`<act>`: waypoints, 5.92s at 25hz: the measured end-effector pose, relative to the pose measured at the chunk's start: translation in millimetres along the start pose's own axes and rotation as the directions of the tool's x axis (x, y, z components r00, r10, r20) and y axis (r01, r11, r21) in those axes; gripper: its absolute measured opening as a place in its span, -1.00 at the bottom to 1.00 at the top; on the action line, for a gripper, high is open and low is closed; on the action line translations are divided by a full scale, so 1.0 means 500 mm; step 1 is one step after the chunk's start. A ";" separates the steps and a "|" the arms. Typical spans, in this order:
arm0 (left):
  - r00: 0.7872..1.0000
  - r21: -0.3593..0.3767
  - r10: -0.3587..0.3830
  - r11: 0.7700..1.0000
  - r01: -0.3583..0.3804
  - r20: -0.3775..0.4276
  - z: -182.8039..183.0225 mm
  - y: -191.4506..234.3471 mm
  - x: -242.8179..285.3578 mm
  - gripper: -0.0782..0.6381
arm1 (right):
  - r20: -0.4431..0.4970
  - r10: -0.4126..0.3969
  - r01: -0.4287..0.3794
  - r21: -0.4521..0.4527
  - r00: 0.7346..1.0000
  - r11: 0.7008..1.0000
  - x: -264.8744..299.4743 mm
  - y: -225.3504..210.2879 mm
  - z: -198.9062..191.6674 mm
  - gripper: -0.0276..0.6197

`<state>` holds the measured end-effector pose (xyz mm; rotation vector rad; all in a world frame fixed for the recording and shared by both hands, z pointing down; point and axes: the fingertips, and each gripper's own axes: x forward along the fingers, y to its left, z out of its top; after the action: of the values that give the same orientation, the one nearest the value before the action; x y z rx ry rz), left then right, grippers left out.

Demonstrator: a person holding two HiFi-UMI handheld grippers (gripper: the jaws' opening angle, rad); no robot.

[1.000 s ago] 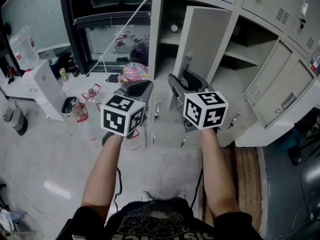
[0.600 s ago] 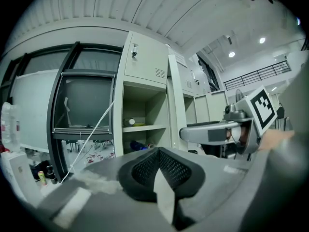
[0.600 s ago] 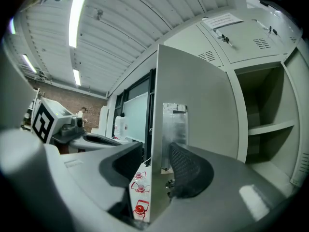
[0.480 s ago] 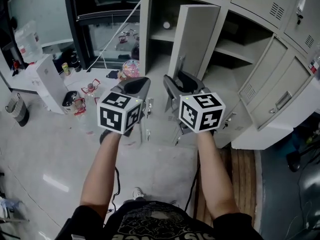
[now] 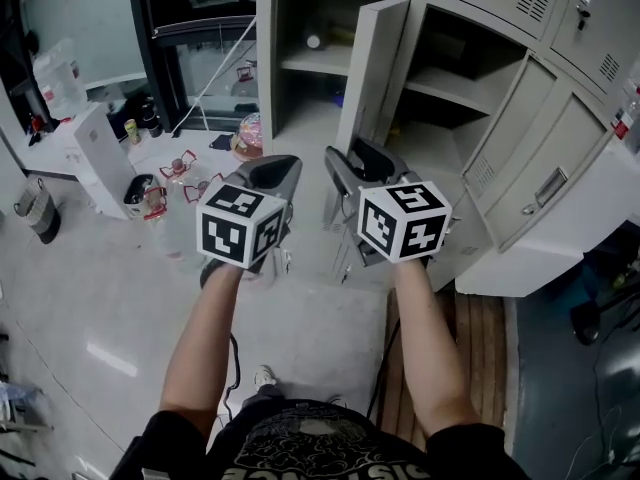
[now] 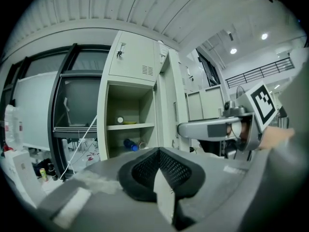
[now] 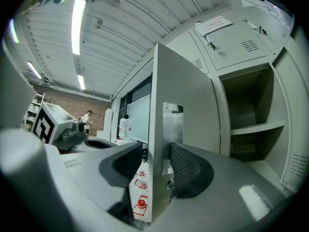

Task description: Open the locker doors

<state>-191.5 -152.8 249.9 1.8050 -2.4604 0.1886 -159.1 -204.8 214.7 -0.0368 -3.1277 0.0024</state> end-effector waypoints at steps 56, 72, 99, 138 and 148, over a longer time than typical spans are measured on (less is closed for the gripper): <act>0.936 0.074 -0.352 0.933 0.351 0.005 0.055 -0.274 0.229 -0.77 | 0.032 -0.332 0.332 0.016 0.943 0.943 -0.238 -0.274 -0.004 -0.61; 0.967 0.045 -0.256 0.966 0.255 -0.001 0.040 -0.255 0.187 -0.77 | 0.004 -0.284 0.284 -0.025 0.959 0.959 -0.243 -0.247 -0.017 -0.54; 0.990 -0.039 0.116 0.992 -0.119 -0.078 -0.076 -0.155 0.029 -0.77 | 0.004 0.042 -0.042 -0.003 0.999 0.999 -0.232 -0.104 -0.072 -0.50; 0.978 0.018 0.039 0.999 -0.036 -0.205 -0.452 0.323 0.098 -0.77 | -0.159 -0.067 0.102 0.220 0.985 0.970 0.344 0.013 -0.593 -0.35; 0.975 0.004 -0.015 1.000 0.016 -0.223 -0.571 0.372 0.155 -0.77 | -0.194 -0.129 0.171 0.213 0.972 0.962 0.454 -0.031 -0.759 -0.35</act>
<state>-393.6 -128.3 533.9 1.7005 -2.2923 0.3759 -381.2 -214.5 597.4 0.1930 -2.9199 0.3381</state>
